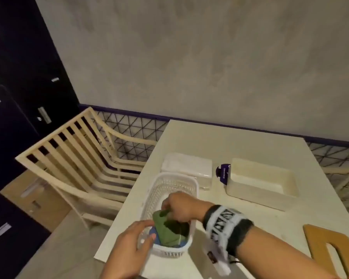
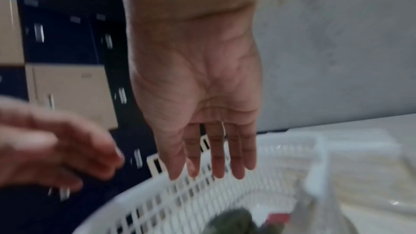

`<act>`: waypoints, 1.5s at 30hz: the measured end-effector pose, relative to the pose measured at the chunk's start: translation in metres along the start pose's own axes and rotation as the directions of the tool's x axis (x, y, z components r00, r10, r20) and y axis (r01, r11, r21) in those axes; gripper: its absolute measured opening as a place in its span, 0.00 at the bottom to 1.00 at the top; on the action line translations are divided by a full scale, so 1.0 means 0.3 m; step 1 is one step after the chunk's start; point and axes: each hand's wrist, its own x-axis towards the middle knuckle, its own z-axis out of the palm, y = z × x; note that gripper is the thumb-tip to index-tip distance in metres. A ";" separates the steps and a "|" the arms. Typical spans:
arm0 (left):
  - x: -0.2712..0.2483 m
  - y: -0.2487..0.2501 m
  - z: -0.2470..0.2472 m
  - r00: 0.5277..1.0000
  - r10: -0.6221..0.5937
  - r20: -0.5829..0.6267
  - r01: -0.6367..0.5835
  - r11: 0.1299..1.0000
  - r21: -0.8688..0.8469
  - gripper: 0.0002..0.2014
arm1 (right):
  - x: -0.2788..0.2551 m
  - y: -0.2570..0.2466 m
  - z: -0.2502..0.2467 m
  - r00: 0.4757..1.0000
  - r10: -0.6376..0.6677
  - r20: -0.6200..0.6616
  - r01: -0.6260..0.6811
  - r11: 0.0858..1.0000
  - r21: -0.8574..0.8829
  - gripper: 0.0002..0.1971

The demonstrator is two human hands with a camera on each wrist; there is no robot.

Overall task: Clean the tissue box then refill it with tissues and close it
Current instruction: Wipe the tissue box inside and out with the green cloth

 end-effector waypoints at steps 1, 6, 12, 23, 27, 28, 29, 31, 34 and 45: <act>-0.006 -0.009 -0.005 1.000 0.020 0.015 -0.020 1.000 0.009 0.12 | 0.059 -0.025 0.039 0.998 0.036 0.048 -0.031 0.995 -0.097 0.18; -0.019 -0.022 -0.016 0.999 -0.014 0.048 0.013 1.000 0.018 0.15 | 0.195 -0.056 0.180 0.949 0.120 0.292 0.016 0.906 -0.422 0.26; 0.021 -0.034 -0.010 1.000 -0.008 0.027 0.005 0.996 0.093 0.12 | 0.163 -0.098 0.098 0.963 0.073 0.260 0.038 0.918 -0.396 0.14; 0.146 0.326 0.060 0.998 0.040 0.046 -0.026 0.960 -0.279 0.17 | -0.235 0.031 -0.241 0.924 0.189 -0.331 -0.091 0.952 0.291 0.19; 0.213 0.419 0.169 0.996 0.072 0.059 -0.053 0.960 -0.274 0.16 | -0.434 0.172 -0.180 0.857 0.322 -0.403 0.047 0.728 0.683 0.12; 0.224 0.447 0.200 0.993 0.088 0.084 -0.059 0.953 -0.298 0.13 | -0.483 0.220 -0.146 0.848 0.359 -0.389 0.095 0.621 0.778 0.15; 0.233 0.475 0.231 0.989 0.101 0.112 -0.058 0.941 -0.334 0.10 | -0.527 0.271 -0.105 0.834 0.413 -0.367 0.115 0.522 0.846 0.20; 0.248 0.527 0.299 0.970 0.132 0.202 -0.030 0.897 -0.441 0.08 | -0.599 0.377 0.002 0.780 0.561 -0.277 0.075 0.356 0.932 0.33; 0.266 0.572 0.434 0.920 0.169 0.354 0.037 0.861 -0.507 0.07 | -0.662 0.488 0.175 0.881 0.468 -0.063 0.194 -0.238 0.952 0.49; 0.531 0.620 0.760 0.863 0.284 0.418 -0.358 0.927 0.108 0.19 | -0.767 0.693 0.332 0.696 0.717 0.046 0.423 -0.461 0.780 0.26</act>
